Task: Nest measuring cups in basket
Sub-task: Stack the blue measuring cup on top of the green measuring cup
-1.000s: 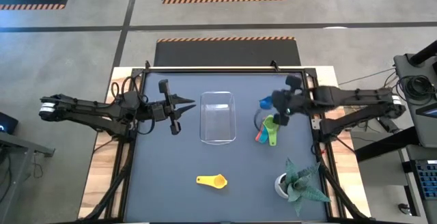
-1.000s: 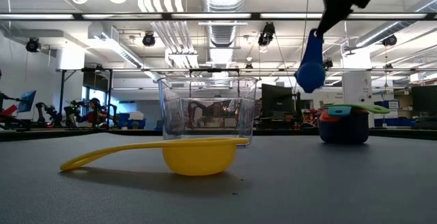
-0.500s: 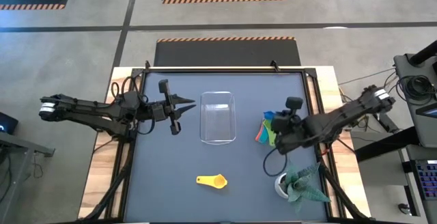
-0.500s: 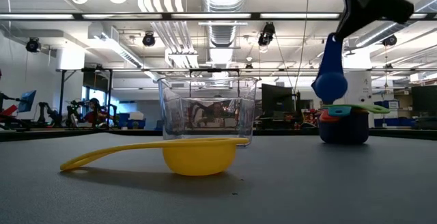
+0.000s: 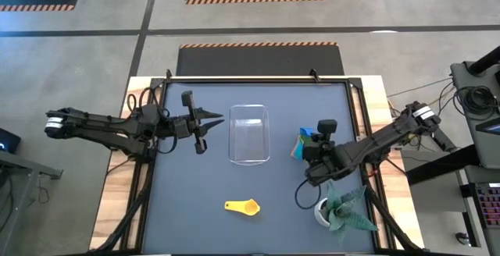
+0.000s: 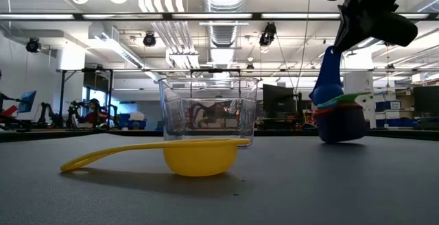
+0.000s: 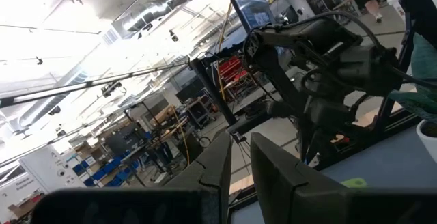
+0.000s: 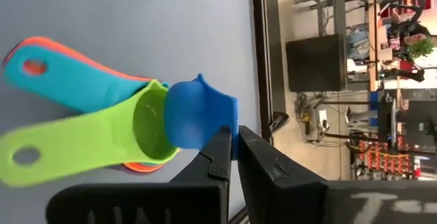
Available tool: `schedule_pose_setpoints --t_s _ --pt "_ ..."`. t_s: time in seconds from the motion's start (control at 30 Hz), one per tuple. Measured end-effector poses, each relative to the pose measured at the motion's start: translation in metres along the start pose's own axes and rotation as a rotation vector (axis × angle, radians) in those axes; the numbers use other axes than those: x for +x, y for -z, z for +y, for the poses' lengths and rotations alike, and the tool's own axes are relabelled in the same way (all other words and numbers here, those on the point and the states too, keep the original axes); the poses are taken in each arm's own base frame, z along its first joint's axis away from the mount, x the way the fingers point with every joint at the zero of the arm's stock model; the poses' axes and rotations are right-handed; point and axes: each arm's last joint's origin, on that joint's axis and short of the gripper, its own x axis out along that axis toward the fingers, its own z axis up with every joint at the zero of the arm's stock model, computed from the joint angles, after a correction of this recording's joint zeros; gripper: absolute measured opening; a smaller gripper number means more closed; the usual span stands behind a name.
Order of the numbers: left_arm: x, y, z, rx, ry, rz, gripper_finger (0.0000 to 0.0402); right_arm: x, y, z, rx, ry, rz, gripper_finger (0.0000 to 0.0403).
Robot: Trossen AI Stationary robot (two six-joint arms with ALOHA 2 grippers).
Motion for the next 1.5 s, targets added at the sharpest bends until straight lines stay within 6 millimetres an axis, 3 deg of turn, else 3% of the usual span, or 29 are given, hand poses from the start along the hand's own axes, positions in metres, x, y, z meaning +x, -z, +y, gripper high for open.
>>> schedule_pose_setpoints --t_s 0.43,0.7,0.9,1.5 --pt "0.000 0.000 0.000 0.000 0.000 0.000 0.0039 -0.006 0.000 0.009 0.011 -0.062 -0.005 0.0015" --pt "0.000 0.000 0.000 0.000 0.000 0.000 0.0039 -0.003 -0.004 0.019 0.011 -0.104 0.037 0.0071" --pt "0.000 0.000 0.000 0.000 0.000 0.000 0.0039 -0.010 -0.014 0.016 0.051 -0.117 0.008 0.0103" --pt "0.000 0.000 0.000 -0.004 0.000 0.000 0.0039 -0.017 -0.029 0.021 0.233 -0.338 -0.009 0.0107"
